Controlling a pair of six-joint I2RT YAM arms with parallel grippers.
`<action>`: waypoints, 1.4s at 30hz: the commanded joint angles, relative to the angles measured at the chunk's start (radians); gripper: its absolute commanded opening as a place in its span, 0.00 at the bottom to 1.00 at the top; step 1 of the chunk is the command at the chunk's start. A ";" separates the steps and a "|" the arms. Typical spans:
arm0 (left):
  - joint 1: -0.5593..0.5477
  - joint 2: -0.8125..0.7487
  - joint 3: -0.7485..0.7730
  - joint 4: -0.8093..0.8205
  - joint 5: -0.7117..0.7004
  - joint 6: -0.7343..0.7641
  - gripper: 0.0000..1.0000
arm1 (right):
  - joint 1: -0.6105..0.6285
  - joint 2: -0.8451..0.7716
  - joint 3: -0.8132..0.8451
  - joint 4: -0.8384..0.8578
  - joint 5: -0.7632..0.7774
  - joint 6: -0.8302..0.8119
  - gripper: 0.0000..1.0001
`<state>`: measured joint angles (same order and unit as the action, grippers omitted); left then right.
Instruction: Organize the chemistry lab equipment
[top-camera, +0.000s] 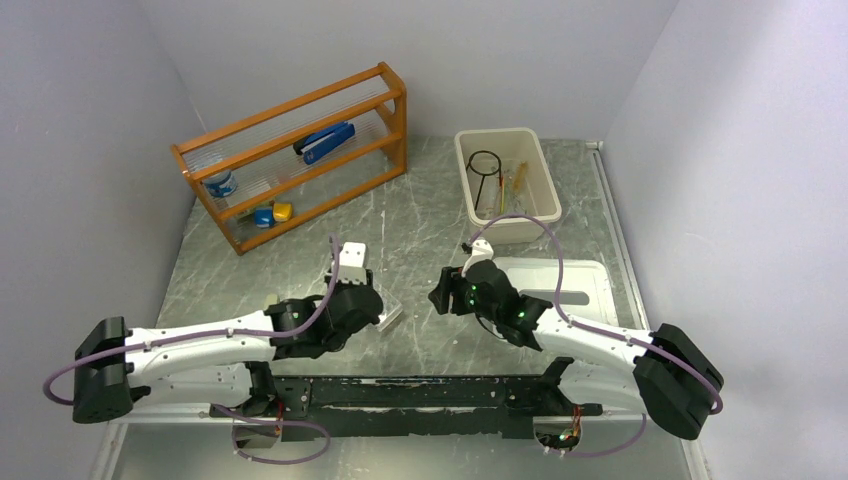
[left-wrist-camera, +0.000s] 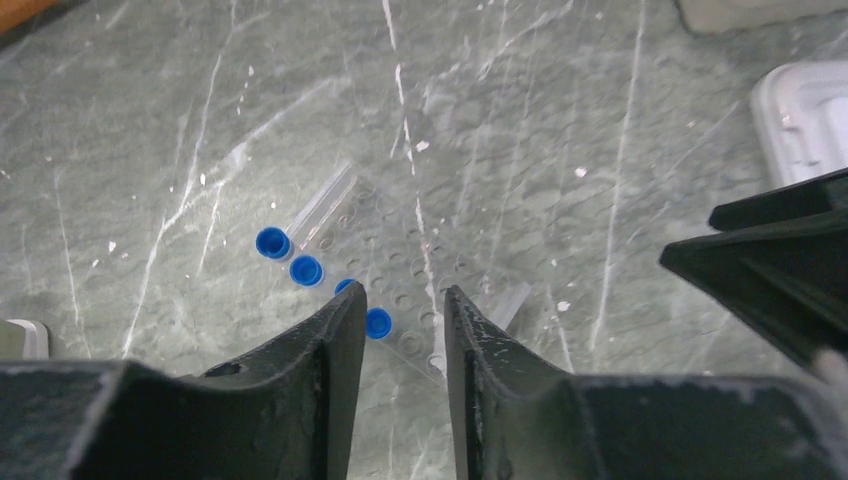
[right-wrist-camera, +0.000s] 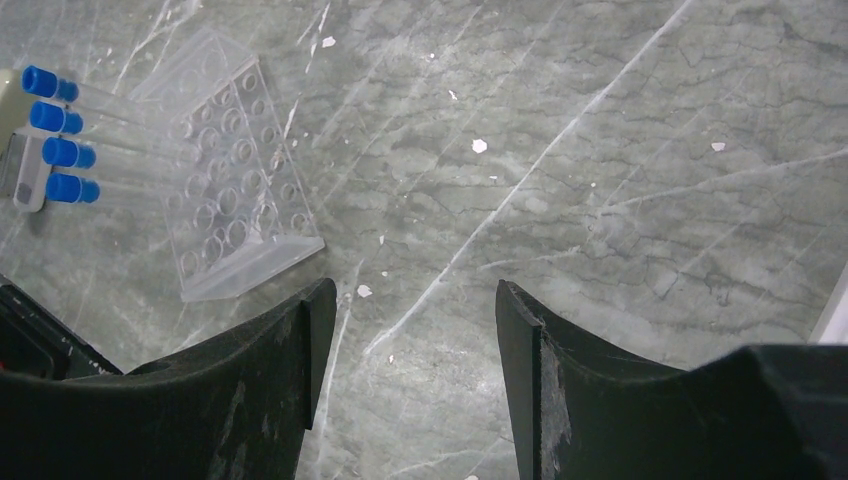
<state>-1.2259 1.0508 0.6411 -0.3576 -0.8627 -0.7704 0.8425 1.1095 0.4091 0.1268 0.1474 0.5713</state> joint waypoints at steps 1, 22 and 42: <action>-0.004 -0.029 0.083 -0.069 -0.040 0.021 0.42 | -0.003 -0.012 0.043 -0.045 0.047 -0.002 0.63; 0.203 0.030 0.144 0.125 0.594 0.217 0.58 | -0.088 0.166 0.253 -0.675 0.563 0.396 0.57; 0.209 0.075 0.114 0.197 0.699 0.176 0.61 | -0.229 0.246 0.124 -0.410 0.333 0.279 0.40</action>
<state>-1.0233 1.1130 0.7738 -0.2264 -0.2108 -0.5774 0.6235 1.3254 0.5613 -0.3141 0.5556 0.8505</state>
